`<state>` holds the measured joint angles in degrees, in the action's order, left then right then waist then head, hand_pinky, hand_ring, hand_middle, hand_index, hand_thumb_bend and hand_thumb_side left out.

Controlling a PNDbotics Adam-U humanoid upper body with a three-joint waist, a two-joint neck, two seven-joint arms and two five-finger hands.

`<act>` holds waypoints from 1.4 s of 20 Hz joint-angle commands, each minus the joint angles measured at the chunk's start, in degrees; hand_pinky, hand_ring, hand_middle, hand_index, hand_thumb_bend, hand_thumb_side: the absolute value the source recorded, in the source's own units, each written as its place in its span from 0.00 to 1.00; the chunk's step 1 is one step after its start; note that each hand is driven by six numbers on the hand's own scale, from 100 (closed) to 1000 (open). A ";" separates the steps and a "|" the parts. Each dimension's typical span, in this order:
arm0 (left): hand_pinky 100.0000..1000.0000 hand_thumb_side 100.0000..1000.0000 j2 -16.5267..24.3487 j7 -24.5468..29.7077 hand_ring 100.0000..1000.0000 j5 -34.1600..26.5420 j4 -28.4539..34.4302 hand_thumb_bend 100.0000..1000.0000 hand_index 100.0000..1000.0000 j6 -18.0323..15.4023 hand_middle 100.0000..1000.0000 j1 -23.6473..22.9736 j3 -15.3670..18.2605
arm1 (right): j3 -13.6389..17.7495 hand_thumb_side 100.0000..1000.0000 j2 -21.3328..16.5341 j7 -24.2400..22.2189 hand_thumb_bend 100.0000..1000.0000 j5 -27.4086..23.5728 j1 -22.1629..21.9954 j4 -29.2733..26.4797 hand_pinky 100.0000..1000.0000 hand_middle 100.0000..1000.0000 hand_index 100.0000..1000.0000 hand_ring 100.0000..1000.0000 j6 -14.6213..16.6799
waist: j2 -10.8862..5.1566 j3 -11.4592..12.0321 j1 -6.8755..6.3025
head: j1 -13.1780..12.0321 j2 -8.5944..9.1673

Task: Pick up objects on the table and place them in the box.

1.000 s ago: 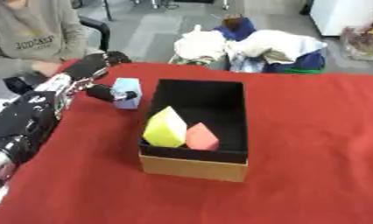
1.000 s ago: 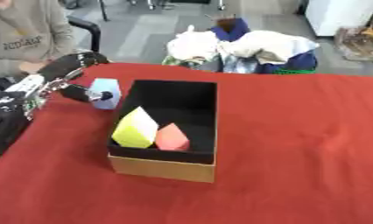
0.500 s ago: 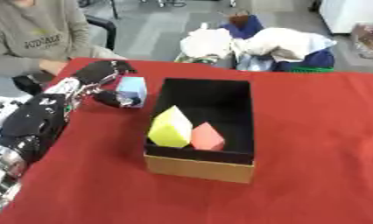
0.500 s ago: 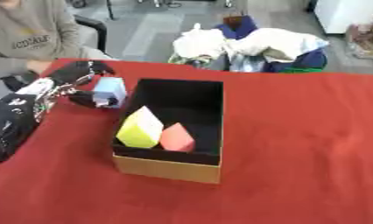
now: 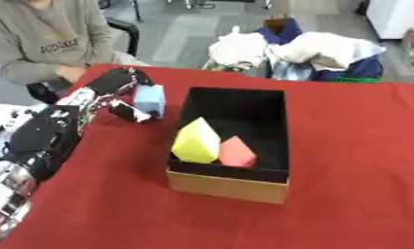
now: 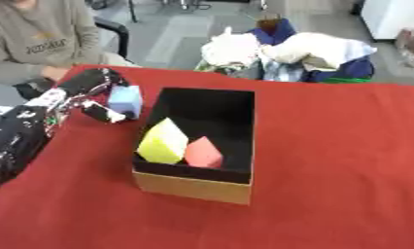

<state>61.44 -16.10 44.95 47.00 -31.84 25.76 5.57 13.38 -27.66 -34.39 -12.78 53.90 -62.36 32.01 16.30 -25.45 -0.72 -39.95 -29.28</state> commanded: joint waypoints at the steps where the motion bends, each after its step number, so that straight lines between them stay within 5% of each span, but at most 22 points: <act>1: 0.46 0.06 3.13 -1.33 0.25 -4.16 2.94 0.18 0.47 -0.59 0.25 0.22 0.69 | 0.55 0.62 -2.23 -9.78 0.00 0.09 0.45 -0.52 0.81 0.71 0.94 0.68 9.23 | -1.96 0.44 -0.07 | -0.36 -0.71; 7: 0.46 0.00 3.17 2.59 0.26 -14.17 12.04 0.12 0.48 -1.14 0.25 1.65 -0.72 | 0.64 0.62 -1.96 -9.95 0.00 0.48 -0.59 -0.91 0.81 0.70 0.94 0.68 8.36 | -3.59 1.67 -0.06 | -1.27 -1.44; 13: 0.48 0.00 -1.54 9.77 0.29 -19.62 19.49 0.03 0.50 -1.27 0.28 8.38 -5.41 | 0.38 0.62 -1.05 -10.32 0.00 0.27 -0.83 -1.40 0.81 0.70 0.94 0.68 7.92 | -4.42 1.42 0.35 | -2.36 -1.24; 24: 0.52 0.07 -12.04 21.51 0.37 -17.55 17.93 0.00 0.62 -3.55 0.37 16.53 -11.56 | 0.10 0.62 0.09 -11.05 0.00 -0.43 -0.39 -1.78 0.81 0.70 0.94 0.68 7.75 | -4.25 -0.43 0.62 | -4.59 -0.67; 28: 0.61 0.66 -13.53 23.69 0.53 -15.86 17.51 0.03 0.79 -5.27 0.56 16.30 -12.52 | 0.29 0.62 -0.01 -11.07 0.00 -0.52 -0.60 -1.80 0.81 0.70 0.94 0.68 7.63 | -4.27 -0.56 0.56 | -4.89 -0.76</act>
<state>46.91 6.89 28.49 64.20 -36.65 40.96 -7.08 13.37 -26.46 -36.01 -12.90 52.25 -62.85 30.38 13.10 -25.89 -0.26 -44.59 -30.50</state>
